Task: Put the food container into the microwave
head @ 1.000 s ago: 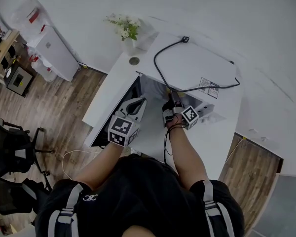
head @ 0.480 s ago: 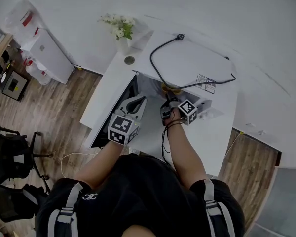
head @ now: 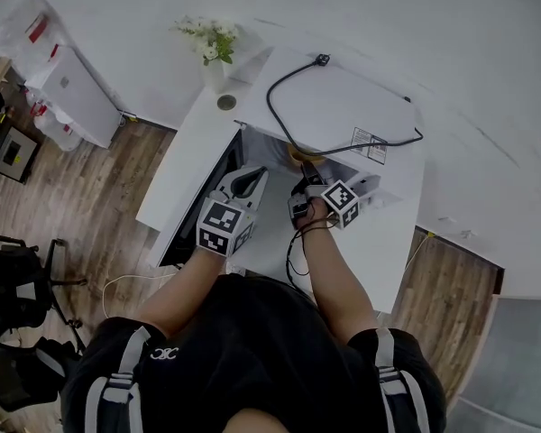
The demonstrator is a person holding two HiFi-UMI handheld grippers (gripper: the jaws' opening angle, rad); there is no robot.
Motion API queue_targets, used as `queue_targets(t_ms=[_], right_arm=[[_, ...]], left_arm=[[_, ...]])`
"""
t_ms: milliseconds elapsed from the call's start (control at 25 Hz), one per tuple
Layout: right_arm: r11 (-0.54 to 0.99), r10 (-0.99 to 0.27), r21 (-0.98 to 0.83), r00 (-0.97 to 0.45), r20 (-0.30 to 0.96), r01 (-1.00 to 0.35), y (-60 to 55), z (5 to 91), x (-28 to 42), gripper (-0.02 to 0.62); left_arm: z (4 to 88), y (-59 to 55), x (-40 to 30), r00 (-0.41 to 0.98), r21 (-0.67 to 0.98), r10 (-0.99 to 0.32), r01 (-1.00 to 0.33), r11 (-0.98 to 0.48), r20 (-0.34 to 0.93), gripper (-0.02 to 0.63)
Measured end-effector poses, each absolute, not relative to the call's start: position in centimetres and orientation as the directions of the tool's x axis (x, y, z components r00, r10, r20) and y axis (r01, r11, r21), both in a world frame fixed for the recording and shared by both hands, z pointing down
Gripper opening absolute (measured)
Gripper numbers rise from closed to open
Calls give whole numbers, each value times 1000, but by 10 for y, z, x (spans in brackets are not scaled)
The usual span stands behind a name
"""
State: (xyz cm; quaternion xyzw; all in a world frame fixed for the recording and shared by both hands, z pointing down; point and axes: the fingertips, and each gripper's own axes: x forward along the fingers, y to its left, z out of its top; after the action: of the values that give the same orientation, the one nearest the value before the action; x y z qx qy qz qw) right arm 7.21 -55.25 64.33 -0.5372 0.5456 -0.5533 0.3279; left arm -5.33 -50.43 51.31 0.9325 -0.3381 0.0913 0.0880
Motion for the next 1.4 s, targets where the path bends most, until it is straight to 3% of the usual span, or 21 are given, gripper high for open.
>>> queue_targets(t_ms=[520, 720, 880, 1080, 1400], right_arm=[[29, -964, -778, -224, 144, -627, -504, 577, 89, -2], [116, -979, -547, -188, 76, -829, -475, 531, 105, -2], [79, -994, -294, -98, 50, -953, -452, 495, 124, -2], [-60, -997, -149, 54, 46, -987, -426, 475, 156, -3], [-70, -996, -120, 63, 64, -990, -408, 483, 164, -3]], left_arm=[[515, -499, -11, 798, 113, -561, -592, -798, 220, -6], [513, -492, 10, 823, 110, -527, -556, -824, 211, -6], [515, -482, 32, 844, 108, -499, -525, -844, 199, -6], [510, -470, 58, 870, 101, -458, -479, -872, 182, -6], [513, -462, 78, 883, 93, -427, -450, -888, 193, -7]])
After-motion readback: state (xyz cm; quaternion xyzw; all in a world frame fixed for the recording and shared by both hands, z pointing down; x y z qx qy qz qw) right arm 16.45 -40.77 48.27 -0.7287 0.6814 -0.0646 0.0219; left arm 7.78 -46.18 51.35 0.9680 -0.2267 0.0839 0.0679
